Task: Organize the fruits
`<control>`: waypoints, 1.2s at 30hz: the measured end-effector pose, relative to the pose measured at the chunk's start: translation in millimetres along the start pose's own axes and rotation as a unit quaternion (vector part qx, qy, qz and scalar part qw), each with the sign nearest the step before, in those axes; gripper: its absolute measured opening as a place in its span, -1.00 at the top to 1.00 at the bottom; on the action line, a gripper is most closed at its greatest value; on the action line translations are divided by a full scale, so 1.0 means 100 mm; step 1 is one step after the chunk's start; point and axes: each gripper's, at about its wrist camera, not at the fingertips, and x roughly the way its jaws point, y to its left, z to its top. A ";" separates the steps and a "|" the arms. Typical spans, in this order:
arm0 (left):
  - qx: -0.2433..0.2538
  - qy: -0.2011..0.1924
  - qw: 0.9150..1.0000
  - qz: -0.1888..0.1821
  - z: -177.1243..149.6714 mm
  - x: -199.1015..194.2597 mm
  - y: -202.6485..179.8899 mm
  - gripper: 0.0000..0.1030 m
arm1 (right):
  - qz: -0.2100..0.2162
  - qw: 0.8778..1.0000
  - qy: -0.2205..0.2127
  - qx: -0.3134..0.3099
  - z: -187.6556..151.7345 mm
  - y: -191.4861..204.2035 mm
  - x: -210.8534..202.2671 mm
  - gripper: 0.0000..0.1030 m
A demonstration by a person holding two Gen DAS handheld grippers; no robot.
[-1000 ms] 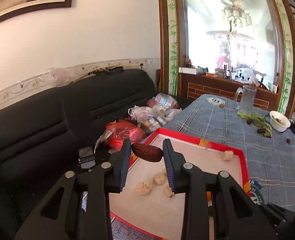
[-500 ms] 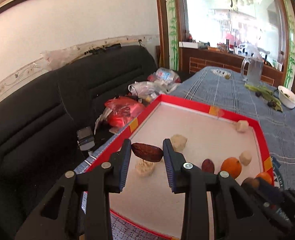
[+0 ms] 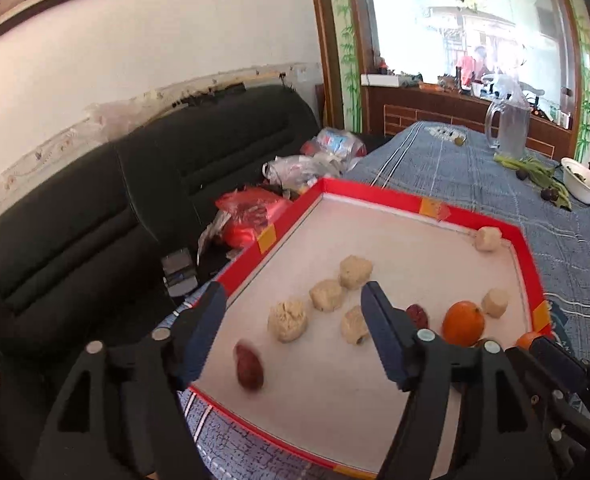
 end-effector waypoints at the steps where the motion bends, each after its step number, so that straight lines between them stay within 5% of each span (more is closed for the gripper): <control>1: 0.001 -0.004 1.000 -0.001 0.01 -0.03 -0.01 -0.51 | -0.004 1.000 -0.007 -0.001 0.01 -0.02 -0.05 0.32; 12: 0.004 -0.066 0.998 -0.023 0.16 -0.65 -0.08 -1.00 | -0.030 0.997 -0.074 0.005 0.14 -0.21 -0.67 0.12; 24: 0.001 -0.088 0.993 -0.077 0.19 -1.22 -0.04 -1.00 | -0.033 0.989 -0.139 -0.024 0.13 -0.12 -1.28 -0.52; 36: -0.012 -0.099 0.992 -0.073 0.17 -1.41 0.04 -1.00 | -0.029 0.985 -0.168 -0.019 0.09 -0.15 -1.51 -0.57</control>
